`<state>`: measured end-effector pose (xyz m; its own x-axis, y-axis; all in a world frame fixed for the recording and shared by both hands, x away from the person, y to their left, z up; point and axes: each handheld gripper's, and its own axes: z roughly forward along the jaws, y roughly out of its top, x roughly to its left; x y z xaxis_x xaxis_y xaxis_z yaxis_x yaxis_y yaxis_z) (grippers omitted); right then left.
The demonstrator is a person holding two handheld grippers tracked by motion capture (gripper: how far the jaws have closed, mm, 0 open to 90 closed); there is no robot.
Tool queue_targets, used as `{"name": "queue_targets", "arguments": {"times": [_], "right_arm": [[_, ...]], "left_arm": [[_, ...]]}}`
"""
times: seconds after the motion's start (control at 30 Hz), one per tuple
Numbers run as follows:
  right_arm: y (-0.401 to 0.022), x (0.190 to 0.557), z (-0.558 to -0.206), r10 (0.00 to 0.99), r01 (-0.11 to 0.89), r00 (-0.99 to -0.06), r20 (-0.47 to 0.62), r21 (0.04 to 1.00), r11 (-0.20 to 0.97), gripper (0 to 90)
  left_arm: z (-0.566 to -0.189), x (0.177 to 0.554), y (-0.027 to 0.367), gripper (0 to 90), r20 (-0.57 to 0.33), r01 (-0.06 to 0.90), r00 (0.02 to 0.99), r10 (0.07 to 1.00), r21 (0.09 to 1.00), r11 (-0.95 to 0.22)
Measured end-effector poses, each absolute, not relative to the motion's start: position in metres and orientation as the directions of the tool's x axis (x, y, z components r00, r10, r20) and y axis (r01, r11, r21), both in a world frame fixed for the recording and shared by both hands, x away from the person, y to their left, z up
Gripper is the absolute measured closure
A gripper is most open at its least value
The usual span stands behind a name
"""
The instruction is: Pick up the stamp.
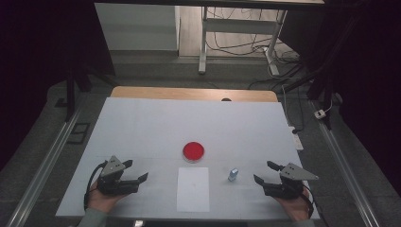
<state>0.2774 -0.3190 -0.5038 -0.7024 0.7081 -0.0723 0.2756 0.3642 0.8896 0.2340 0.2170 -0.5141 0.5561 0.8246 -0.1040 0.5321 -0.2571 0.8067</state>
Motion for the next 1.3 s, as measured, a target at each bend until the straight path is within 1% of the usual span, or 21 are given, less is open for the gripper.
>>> {"name": "queue_targets", "arguments": {"times": [0.17,0.47,0.73,0.8,1.3], "right_arm": [[-0.323,0.278,-0.503,0.721,0.282,-0.691,-0.052,0.899,0.335,25.4],[-0.318,0.28,-0.502,0.715,0.278,-0.696,-0.06,0.896,0.347,26.3],[-0.317,0.277,-0.494,0.721,0.268,-0.691,-0.046,0.91,0.315,26.7],[-0.315,0.278,-0.491,0.717,0.268,-0.696,-0.032,0.915,0.301,27.0],[-0.295,0.277,-0.474,0.683,0.252,-0.73,-0.022,0.92,0.299,28.0]], "left_arm": [[-0.514,0.234,0.216,21.2,-0.105,0.532,0.558,0.823,0.806,-0.258],[-0.514,0.233,0.216,21.2,-0.1,0.527,0.554,0.827,0.811,-0.255],[-0.515,0.237,0.214,21.1,-0.104,0.53,0.56,0.822,0.808,-0.258],[-0.515,0.236,0.214,21.2,-0.104,0.529,0.557,0.824,0.809,-0.255],[-0.514,0.24,0.213,21.2,-0.107,0.528,0.555,0.825,0.811,-0.251]]}}
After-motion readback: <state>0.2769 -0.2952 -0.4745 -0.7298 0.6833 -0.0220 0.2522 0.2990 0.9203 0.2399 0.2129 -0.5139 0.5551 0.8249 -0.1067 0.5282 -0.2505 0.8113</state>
